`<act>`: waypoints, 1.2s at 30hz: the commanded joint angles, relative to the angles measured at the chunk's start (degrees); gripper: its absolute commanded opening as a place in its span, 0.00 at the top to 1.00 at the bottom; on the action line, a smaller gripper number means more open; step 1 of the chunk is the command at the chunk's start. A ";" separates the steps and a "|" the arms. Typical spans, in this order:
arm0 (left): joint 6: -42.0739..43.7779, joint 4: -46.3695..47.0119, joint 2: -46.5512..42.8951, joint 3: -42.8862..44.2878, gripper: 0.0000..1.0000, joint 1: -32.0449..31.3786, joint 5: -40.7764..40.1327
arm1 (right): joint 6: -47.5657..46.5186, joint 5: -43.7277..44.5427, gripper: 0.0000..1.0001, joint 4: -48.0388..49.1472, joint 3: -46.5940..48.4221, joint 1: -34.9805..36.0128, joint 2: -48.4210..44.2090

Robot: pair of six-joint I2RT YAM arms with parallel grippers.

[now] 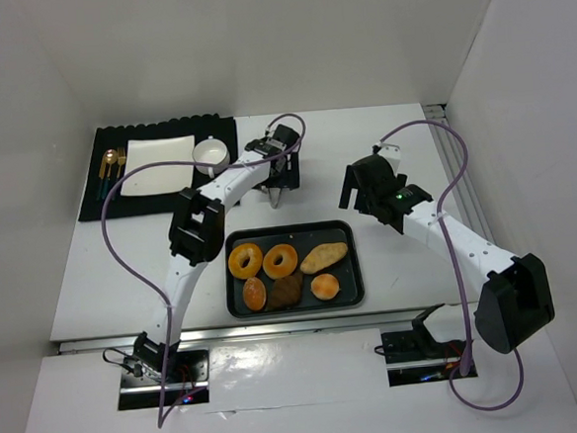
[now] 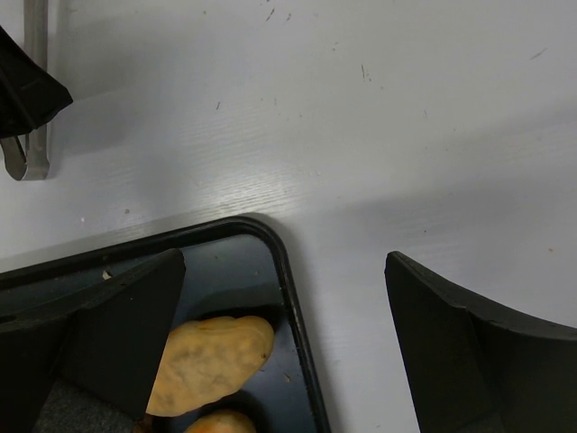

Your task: Place the bread

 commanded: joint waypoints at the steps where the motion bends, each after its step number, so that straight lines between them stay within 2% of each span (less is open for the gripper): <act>1: -0.18 0.39 1.07 0.99 0.00 0.13 -1.84 | -0.11 0.86 0.01 0.63 0.81 -0.05 -0.87; 9: 1.75 1.01 6.95 9.59 0.00 1.89 -0.61 | -0.11 0.33 0.01 0.63 1.87 -0.05 -0.35; 12: 1.75 1.01 7.48 11.35 0.03 3.11 0.09 | -0.11 0.33 0.01 0.63 1.87 -0.05 -0.35; 15: 2.54 2.15 8.01 11.88 0.05 3.12 -3.24 | -0.11 0.33 0.01 0.63 1.87 -0.05 -0.35; 20: 3.60 2.16 10.21 15.58 0.07 3.12 -2.72 | -0.11 0.33 0.01 0.63 1.34 -0.05 -0.35; 24: 3.60 2.16 9.59 13.03 0.18 3.12 -2.19 | -0.11 0.33 0.01 0.63 1.34 -0.05 -0.35; 28: 3.60 3.91 4.78 10.57 0.40 3.12 -1.05 | -0.11 0.33 0.01 0.63 1.34 -0.05 -0.35; 32: 5.09 4.97 -1.46 8.72 0.56 3.12 -0.52 | -0.11 0.33 0.01 0.63 1.34 -0.05 -0.35; 36: 6.50 5.50 -8.23 7.15 0.60 3.12 0.00 | -0.11 0.33 0.01 0.63 1.34 -0.05 -0.87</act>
